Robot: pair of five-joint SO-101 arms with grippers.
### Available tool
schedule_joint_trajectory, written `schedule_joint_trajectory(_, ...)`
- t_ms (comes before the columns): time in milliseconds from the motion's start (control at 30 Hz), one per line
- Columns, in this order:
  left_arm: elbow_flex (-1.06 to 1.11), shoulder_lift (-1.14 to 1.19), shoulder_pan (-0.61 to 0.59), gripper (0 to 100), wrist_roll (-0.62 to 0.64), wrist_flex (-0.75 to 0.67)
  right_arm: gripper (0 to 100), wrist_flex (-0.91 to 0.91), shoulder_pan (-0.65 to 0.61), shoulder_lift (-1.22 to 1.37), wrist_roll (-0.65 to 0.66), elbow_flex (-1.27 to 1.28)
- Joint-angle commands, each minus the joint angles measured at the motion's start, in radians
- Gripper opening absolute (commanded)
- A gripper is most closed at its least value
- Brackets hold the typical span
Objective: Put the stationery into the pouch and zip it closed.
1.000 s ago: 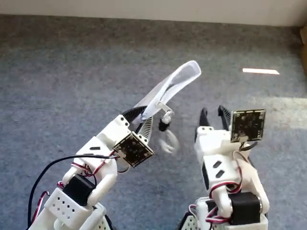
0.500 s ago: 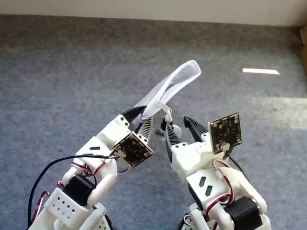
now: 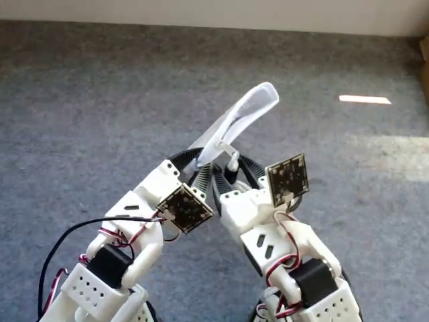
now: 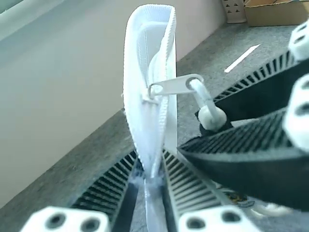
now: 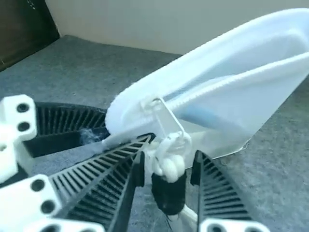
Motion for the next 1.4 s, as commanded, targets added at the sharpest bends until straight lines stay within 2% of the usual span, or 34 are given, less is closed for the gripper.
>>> schedule_joint_trajectory(0,-0.013,-0.031,-0.010,0,0.014,0.000,11.2,-0.031,0.041,0.004,0.029,-0.007)
schedule_joint_trajectory(100,-0.013,-0.031,-0.008,0,0.014,0.000,6.1,-0.053,0.042,0.004,0.029,-0.005)
schedule_joint_trajectory(200,-0.013,-0.031,-0.008,0,0.014,0.000,5.1,-0.110,0.045,0.005,0.029,0.002)
schedule_joint_trajectory(300,-0.013,-0.033,-0.008,0,0.014,0.000,0.2,-0.119,0.090,0.002,0.057,-0.001)
schedule_joint_trajectory(400,-0.013,-0.033,-0.008,0,0.014,0.000,0.6,-0.120,0.142,-0.001,0.107,-0.004)
schedule_joint_trajectory(700,-0.013,-0.035,-0.010,0,0.014,0.002,0.5,-0.252,0.348,0.005,0.107,0.002)
schedule_joint_trajectory(967,0.001,-0.039,-0.013,0,0.014,0.000,0.5,-0.337,0.430,0.012,0.106,0.004)
schedule_joint_trajectory(1200,0.001,-0.039,-0.016,0,0.014,0.000,0.5,-0.487,0.507,0.248,0.104,-0.004)
schedule_joint_trajectory(1367,0.001,-0.041,-0.018,0,0.014,0.000,0.5,-0.558,0.596,0.432,0.034,-0.024)
